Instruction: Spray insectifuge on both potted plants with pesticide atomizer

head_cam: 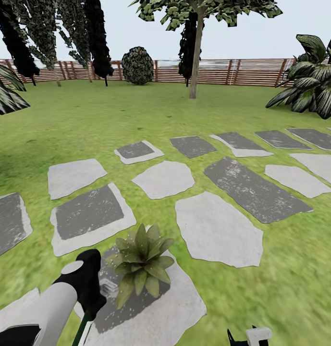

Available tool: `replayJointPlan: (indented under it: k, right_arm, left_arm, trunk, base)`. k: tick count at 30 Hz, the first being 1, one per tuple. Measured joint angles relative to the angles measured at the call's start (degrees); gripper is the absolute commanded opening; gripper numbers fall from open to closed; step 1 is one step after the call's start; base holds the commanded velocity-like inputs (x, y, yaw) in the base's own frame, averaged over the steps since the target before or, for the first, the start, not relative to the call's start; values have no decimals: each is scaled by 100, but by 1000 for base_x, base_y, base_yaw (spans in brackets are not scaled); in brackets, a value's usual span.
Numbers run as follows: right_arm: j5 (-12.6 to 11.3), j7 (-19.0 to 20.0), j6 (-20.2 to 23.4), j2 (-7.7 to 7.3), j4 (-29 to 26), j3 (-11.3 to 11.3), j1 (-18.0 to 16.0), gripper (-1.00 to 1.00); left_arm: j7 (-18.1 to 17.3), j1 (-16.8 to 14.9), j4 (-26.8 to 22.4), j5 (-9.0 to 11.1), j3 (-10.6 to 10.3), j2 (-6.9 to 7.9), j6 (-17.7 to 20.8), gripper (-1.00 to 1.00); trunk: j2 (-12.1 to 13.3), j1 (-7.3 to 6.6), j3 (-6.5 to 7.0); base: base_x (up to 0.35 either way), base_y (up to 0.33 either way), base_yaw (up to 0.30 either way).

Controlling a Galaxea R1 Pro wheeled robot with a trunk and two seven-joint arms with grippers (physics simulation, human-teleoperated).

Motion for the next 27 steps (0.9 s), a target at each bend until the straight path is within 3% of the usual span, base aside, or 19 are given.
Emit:
replayJointPlan:
  k: [9,14,21,27]
  right_arm:
    - [1,-2,2,0,3,0,1,100]
    - [0,-3,0,0,4,0,-1,100]
    - [-1,-4,-4,-1,2,0,1,100]
    - [2,-7,-2,0,3,0,1,100]
  left_arm:
    - [23,47,406,3,-15,10,-8,-100]
    - [24,44,335,16,-5,3,-2,-100]
    - [17,43,-135,43,-3,-13,7,-100]
    - [16,44,-255,22,-1,-128,9,-100]
  trunk:
    - [0,0,0]
    - [0,0,0]
    - [0,1,0]
    - [0,2,0]
  base:
    - [0,0,0]
    - [0,-9,0]
    - [-59,-236,0]
    - [-186,-182,42]
